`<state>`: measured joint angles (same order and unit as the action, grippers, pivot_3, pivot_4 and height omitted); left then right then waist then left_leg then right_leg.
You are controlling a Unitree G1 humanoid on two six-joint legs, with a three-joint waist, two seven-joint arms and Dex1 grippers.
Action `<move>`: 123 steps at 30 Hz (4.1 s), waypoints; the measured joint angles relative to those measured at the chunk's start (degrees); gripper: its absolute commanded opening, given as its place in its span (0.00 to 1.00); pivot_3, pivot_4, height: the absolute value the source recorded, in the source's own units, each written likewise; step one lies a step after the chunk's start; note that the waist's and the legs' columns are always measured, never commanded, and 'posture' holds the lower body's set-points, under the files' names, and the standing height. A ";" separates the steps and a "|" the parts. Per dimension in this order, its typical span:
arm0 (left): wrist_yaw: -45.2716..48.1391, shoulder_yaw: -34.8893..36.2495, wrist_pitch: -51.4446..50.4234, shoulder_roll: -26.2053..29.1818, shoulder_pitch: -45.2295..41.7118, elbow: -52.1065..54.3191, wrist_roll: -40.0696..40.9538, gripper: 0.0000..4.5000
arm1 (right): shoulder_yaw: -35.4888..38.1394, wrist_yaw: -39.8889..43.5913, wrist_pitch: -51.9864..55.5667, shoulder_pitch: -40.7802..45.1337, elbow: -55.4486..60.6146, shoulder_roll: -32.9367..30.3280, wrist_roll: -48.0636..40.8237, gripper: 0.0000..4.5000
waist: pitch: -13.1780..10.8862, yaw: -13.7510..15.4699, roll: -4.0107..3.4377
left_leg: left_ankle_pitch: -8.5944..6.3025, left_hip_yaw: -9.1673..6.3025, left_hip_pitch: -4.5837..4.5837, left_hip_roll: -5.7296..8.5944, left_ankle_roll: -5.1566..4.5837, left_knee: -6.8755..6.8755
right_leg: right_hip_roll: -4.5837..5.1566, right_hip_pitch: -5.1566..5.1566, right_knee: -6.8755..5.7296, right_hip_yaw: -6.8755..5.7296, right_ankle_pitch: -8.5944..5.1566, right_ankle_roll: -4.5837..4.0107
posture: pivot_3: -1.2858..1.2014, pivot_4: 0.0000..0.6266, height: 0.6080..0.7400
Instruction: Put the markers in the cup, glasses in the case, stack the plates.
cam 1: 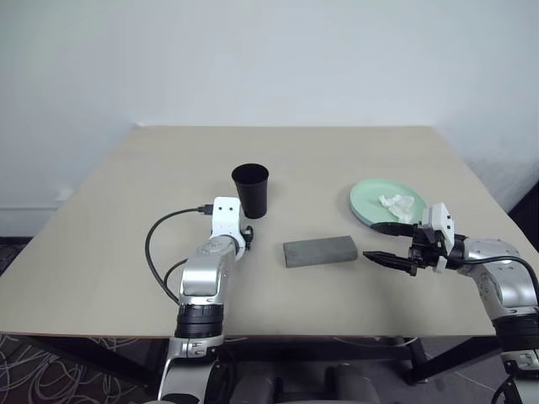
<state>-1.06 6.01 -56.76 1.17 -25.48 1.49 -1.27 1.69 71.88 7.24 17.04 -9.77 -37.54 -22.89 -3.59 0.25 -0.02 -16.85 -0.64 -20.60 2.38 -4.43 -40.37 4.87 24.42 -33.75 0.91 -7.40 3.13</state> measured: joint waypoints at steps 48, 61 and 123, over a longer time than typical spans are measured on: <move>29.00 -16.39 14.44 8.80 -6.61 0.37 10.03 0.01 | -0.40 -2.37 -1.24 -0.34 -0.78 0.38 2.17 0.82 | -0.02 -0.03 -0.05 | -0.04 0.02 -0.05 0.01 0.06 0.23 | 0.00 0.15 0.09 0.00 -0.09 -0.14 | 0.52 0.00 1.00; 13.97 -10.31 66.88 11.75 -24.98 -37.81 -1.48 0.01 | -0.60 -3.01 -1.41 0.34 -0.90 0.79 2.61 0.82 | -0.01 0.54 -0.05 | 0.07 0.00 -0.07 0.07 -0.19 0.23 | 0.00 0.09 0.22 0.00 0.01 -0.01 | 0.52 0.00 1.00; 24.13 -5.88 -10.43 30.23 -13.30 -7.44 13.12 0.68 | -1.56 -2.82 -1.41 2.06 -2.38 1.18 2.79 0.82 | 0.00 -0.24 -0.04 | -0.08 -0.04 0.00 0.05 0.06 0.20 | 0.01 0.11 0.05 0.00 0.03 0.05 | 0.52 0.00 1.00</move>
<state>23.07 0.13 -67.18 31.40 -38.78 -5.95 11.86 0.13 69.06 5.83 19.10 -12.15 -36.37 -20.10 -3.60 0.00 -0.05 -16.94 -0.68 -20.60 2.44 -4.37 -40.17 4.87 24.52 -33.70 0.91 -7.36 3.17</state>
